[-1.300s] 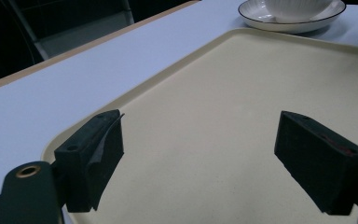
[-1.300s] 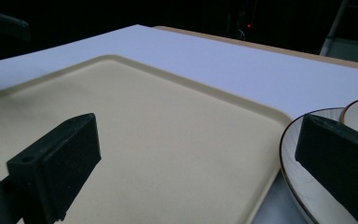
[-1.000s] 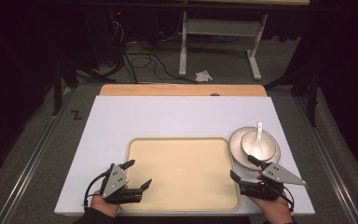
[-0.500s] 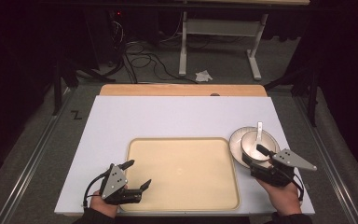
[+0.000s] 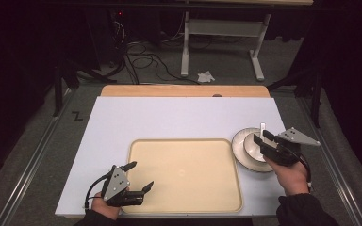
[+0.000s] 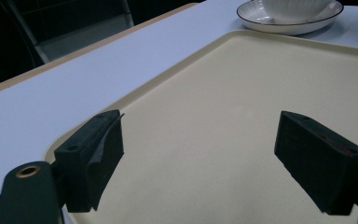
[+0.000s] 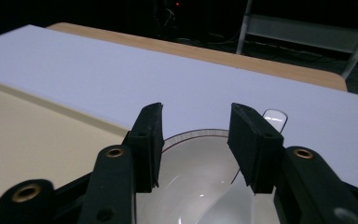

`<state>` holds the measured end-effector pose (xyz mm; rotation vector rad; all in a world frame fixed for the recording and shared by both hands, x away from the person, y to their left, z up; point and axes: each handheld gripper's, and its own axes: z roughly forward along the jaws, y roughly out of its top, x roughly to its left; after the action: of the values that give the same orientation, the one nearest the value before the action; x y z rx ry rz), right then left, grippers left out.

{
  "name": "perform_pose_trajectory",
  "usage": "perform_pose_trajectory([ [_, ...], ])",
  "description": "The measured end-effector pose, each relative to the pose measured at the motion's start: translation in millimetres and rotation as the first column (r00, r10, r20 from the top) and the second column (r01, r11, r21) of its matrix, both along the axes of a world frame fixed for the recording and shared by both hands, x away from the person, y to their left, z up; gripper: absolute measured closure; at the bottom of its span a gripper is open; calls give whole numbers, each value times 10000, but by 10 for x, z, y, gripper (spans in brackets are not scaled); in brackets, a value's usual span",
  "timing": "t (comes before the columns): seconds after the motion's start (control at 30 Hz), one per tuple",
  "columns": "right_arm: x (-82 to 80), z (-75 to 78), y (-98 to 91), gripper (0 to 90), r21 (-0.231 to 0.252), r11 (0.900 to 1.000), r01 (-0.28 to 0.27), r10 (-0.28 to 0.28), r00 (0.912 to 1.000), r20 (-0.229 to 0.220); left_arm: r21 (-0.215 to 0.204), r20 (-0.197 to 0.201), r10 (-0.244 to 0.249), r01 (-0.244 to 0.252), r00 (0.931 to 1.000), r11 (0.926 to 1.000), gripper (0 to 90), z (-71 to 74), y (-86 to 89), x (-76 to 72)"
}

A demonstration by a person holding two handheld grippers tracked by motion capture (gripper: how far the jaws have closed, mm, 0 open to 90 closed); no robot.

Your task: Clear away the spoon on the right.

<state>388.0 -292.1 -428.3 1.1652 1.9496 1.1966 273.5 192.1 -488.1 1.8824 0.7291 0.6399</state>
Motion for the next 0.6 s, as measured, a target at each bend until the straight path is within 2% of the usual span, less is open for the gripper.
perform_pose_trajectory([
  [0.1,97,10,45,643,-671,9976,159,-148,9997,172,24,1,-18,18,10000,10000,160,-1,-4,1],
  [0.17,148,15,60,687,-876,9960,182,-154,9994,324,27,9,-23,23,10000,10000,160,-1,-5,0],
  [0.23,187,20,66,718,-935,9953,268,-246,9994,243,35,7,-33,33,10000,10000,160,0,-3,0],
  [0.27,263,23,62,756,-726,9967,372,-384,9991,-156,21,9,-32,32,10000,10000,160,-1,-2,1],
  [0.3,285,19,60,776,-635,9970,449,-467,9985,-272,20,7,-29,29,10000,10000,160,-1,-2,2],
  [0.43,362,-1,45,837,-831,9945,633,-669,9969,-423,45,6,-60,60,10000,10000,160,0,-5,0],
  [0.47,393,-7,37,857,-910,9936,672,-727,9957,-580,51,22,-74,73,10000,10000,160,-1,-8,-1],
  [0.5,458,-26,13,900,-949,9930,696,-784,9927,-918,75,34,-71,71,10000,9999,160,-1,-10,0],
  [0.6,523,-55,4,900,-1058,9917,737,-869,9882,-1261,91,28,-84,84,10000,9999,160,-3,-12,1],
])
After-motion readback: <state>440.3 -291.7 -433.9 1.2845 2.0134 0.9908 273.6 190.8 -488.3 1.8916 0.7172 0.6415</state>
